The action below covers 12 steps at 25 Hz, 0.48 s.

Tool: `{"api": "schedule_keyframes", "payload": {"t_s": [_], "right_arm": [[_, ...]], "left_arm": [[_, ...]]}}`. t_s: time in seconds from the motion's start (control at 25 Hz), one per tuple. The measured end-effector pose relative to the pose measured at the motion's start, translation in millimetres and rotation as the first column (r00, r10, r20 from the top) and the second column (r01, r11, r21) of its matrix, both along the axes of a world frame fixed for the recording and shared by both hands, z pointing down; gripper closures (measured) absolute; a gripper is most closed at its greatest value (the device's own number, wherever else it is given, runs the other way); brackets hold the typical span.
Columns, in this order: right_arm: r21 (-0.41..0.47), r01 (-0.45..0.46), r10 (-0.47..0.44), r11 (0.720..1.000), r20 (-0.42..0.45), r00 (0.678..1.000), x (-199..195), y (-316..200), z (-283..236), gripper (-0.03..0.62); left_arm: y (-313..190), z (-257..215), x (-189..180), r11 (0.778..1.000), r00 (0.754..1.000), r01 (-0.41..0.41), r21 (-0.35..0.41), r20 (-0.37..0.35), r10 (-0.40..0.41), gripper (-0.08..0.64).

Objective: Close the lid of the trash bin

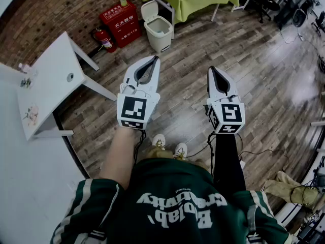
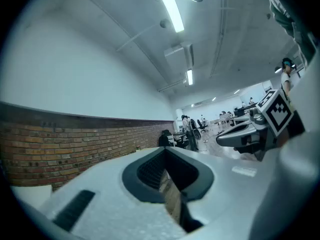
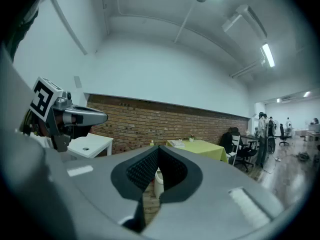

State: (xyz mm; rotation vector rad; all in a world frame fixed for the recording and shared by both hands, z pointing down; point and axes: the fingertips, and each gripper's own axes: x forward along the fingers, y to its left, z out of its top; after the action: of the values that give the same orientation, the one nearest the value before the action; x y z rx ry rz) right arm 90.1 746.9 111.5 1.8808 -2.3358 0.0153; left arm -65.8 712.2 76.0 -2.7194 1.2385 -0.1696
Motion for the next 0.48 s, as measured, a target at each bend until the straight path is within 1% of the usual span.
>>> {"api": "schedule_keyframes", "payload": {"t_s": [0.16,0.28,0.36,0.48], "right_arm": [[0.004,-0.008,0.008,1.0,-0.001,1.0,-36,-21,1,0.58],[0.011,0.004,-0.004,1.0,-0.008,1.0,-58,-33,3,0.58],[0.022,0.004,-0.004,1.0,0.0,1.0,-65,-39,4,0.58],[0.03,-0.027,0.027,0.999,0.011,1.0,-69,-48,5,0.578]], "left_arm": [[-25,0,-36,1.0,1.0,-0.007,0.001,-0.003,0.007,0.554],[-40,3,-57,1.0,1.0,-0.01,0.003,0.004,0.01,0.554],[-45,5,-65,1.0,1.0,-0.009,0.006,0.013,0.009,0.554],[-52,7,-74,1.0,1.0,-0.005,0.006,0.01,0.005,0.552]]}}
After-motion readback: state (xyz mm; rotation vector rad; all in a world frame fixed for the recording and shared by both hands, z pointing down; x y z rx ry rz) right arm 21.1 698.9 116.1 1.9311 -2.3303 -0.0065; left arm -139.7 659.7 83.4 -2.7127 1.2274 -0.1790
